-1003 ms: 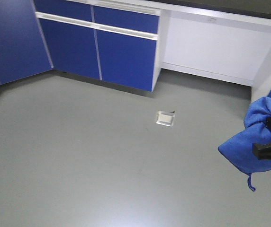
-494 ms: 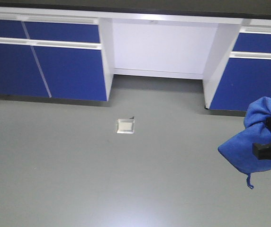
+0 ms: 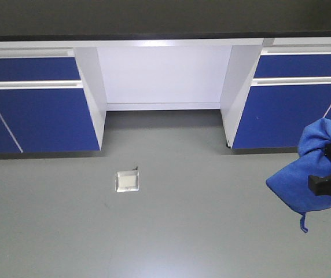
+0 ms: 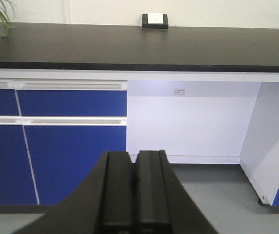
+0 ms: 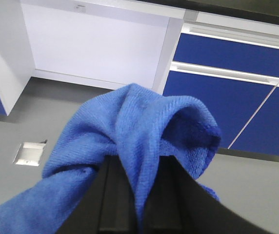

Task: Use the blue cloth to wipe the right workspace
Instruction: 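Drive up to the other black counter holding the cloth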

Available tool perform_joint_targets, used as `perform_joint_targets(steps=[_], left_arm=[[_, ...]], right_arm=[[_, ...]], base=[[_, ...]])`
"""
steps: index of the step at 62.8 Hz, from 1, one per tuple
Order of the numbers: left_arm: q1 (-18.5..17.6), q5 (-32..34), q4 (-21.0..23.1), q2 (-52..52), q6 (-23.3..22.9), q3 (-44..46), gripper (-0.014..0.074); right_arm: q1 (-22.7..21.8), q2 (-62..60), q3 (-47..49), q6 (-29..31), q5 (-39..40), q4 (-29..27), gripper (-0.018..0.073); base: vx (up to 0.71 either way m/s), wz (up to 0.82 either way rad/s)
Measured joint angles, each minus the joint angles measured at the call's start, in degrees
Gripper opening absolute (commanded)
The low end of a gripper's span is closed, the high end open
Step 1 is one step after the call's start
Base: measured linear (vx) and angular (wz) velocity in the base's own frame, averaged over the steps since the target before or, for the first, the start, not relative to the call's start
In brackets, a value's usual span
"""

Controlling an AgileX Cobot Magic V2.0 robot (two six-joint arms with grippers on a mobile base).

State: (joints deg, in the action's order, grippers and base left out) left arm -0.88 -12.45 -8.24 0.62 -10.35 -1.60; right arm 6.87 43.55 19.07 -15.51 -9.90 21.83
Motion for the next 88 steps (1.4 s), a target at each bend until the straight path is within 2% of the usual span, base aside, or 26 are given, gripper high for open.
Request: perform_joint_targets(steps=[88], left_arm=[[0.0,0.0,0.0,0.0,0.0,0.0,-0.0006]], right_arm=[[0.0,0.0,0.0,0.0,0.0,0.0,-0.0003]], base=[[0.37,-0.02]])
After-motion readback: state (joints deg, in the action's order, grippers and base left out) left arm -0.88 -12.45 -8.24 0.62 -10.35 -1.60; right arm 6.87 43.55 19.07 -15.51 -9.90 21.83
